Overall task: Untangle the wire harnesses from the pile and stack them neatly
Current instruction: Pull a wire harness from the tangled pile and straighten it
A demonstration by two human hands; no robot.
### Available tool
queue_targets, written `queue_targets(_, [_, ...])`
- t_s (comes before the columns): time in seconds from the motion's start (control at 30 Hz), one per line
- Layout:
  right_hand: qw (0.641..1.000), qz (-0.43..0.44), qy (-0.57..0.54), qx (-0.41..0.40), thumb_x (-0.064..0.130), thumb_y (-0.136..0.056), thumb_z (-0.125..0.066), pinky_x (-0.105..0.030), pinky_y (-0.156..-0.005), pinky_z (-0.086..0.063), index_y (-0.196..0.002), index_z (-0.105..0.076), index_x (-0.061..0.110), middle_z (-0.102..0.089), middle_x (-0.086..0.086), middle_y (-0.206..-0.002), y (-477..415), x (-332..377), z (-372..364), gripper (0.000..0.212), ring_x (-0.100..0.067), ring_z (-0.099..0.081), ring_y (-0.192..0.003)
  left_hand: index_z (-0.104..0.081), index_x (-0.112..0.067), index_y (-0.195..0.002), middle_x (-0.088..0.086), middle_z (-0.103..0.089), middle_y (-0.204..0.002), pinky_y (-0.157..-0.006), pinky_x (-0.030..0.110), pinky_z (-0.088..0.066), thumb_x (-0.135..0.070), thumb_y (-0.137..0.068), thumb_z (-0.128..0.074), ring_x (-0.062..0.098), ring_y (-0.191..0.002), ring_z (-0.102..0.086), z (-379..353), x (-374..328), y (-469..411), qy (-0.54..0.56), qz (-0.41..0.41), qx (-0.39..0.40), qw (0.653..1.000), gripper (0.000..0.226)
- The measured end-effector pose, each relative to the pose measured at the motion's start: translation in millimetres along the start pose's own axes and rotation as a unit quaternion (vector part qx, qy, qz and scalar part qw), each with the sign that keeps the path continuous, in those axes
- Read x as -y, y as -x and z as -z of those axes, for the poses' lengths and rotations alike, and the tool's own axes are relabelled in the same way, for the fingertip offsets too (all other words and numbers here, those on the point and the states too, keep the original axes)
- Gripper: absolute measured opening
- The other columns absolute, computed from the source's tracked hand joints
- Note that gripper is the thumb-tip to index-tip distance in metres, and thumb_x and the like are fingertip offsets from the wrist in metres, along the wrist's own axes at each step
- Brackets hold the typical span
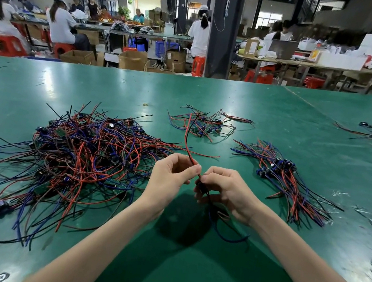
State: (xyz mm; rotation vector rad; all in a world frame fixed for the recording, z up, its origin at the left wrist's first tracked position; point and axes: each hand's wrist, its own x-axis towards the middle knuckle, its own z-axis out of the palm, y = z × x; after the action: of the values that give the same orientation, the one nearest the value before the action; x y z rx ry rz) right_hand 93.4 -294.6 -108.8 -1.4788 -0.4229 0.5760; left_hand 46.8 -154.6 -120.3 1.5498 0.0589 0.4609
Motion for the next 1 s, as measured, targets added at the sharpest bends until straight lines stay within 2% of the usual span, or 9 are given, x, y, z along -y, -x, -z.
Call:
queue_targets(0.13, [1.0,0.012,0.025,-0.008,0.002,-0.087,-0.057,-0.033,-0.061,-0.049,-0.064,-0.058,0.007,-0.059,-0.012,-0.066,-1,-4,0,0.023,-0.02,-0.056,-0.06,-0.064,-0.012,-0.076,0.002,-0.062,-0.07,-0.059,0.017,-0.047,-0.007,-0.081,-0.071,0.009,-0.065,-0.054,1,6,2,0.007,0.015,-0.003,1.0,0.01])
queue_targets(0.3, [0.999,0.016,0.032,-0.016,0.002,-0.086,-0.058,-0.029,-0.054,-0.049,-0.056,-0.062,0.009,-0.059,-0.011,-0.06,-1,-5,2,0.031,-0.022,-0.055,-0.055,-0.064,-0.018,-0.071,-0.01,-0.062,-0.06,-0.059,0.018,-0.044,-0.009,-0.079,-0.074,0.004,-0.057,-0.051,0,10,2,-0.026,-0.008,0.001,1.0,0.016])
queue_targets(0.47, [0.999,0.014,0.043,-0.013,0.001,-0.087,-0.056,-0.027,-0.051,-0.048,-0.057,-0.057,0.009,-0.058,-0.009,-0.06,-1,-5,1,0.031,-0.018,-0.056,-0.055,-0.063,-0.021,-0.07,-0.012,-0.063,-0.059,-0.061,0.017,-0.045,-0.013,-0.078,-0.076,0.003,-0.057,-0.052,3,12,1,-0.103,-0.069,-0.006,0.992,0.017])
queue_targets(0.57, [1.0,0.01,0.021,-0.005,0.003,-0.088,-0.057,-0.028,-0.049,-0.049,-0.062,-0.06,0.008,-0.059,-0.01,-0.064,0,-6,1,0.026,-0.018,-0.058,-0.057,-0.066,-0.019,-0.071,-0.006,-0.067,-0.064,-0.063,0.021,-0.047,-0.01,-0.08,-0.074,0.007,-0.06,-0.054,2,11,1,-0.057,-0.047,-0.006,0.997,0.015])
queue_targets(0.7, [1.0,-0.003,0.004,0.001,0.005,-0.088,-0.058,-0.027,-0.05,-0.052,-0.071,-0.067,0.006,-0.061,-0.011,-0.066,-1,-6,1,0.02,-0.02,-0.058,-0.057,-0.067,-0.015,-0.072,0.004,-0.067,-0.069,-0.061,0.016,-0.047,-0.004,-0.08,-0.072,0.008,-0.06,-0.057,2,9,1,-0.002,-0.023,-0.013,1.0,0.014])
queue_targets(0.83, [1.0,-0.01,0.022,-0.002,0.002,-0.087,-0.056,-0.028,-0.048,-0.051,-0.061,-0.067,0.009,-0.059,-0.018,-0.07,-3,-6,1,0.03,-0.023,-0.055,-0.058,-0.068,-0.017,-0.077,-0.004,-0.068,-0.069,-0.066,0.019,-0.048,-0.004,-0.08,-0.072,0.007,-0.064,-0.057,1,9,2,-0.033,-0.041,-0.004,0.999,0.014])
queue_targets(0.93, [0.999,-0.024,0.042,-0.002,0.003,-0.087,-0.056,-0.027,-0.043,-0.05,-0.059,-0.064,0.009,-0.059,-0.013,-0.061,-3,-5,0,0.03,-0.019,-0.054,-0.051,-0.068,-0.016,-0.08,-0.003,-0.07,-0.073,-0.064,0.017,-0.048,-0.007,-0.083,-0.069,0.007,-0.066,-0.059,2,5,2,-0.01,-0.039,-0.019,0.999,0.01])
queue_targets(1.0, [0.998,-0.031,0.048,-0.001,0.003,-0.087,-0.056,-0.025,-0.041,-0.049,-0.06,-0.062,0.007,-0.057,-0.01,-0.054,-3,-4,0,0.028,-0.019,-0.052,-0.044,-0.067,-0.014,-0.081,0.0,-0.073,-0.075,-0.062,0.016,-0.048,-0.008,-0.085,-0.067,0.007,-0.067,-0.062,5,2,-1,0.043,-0.005,-0.043,0.998,0.006])
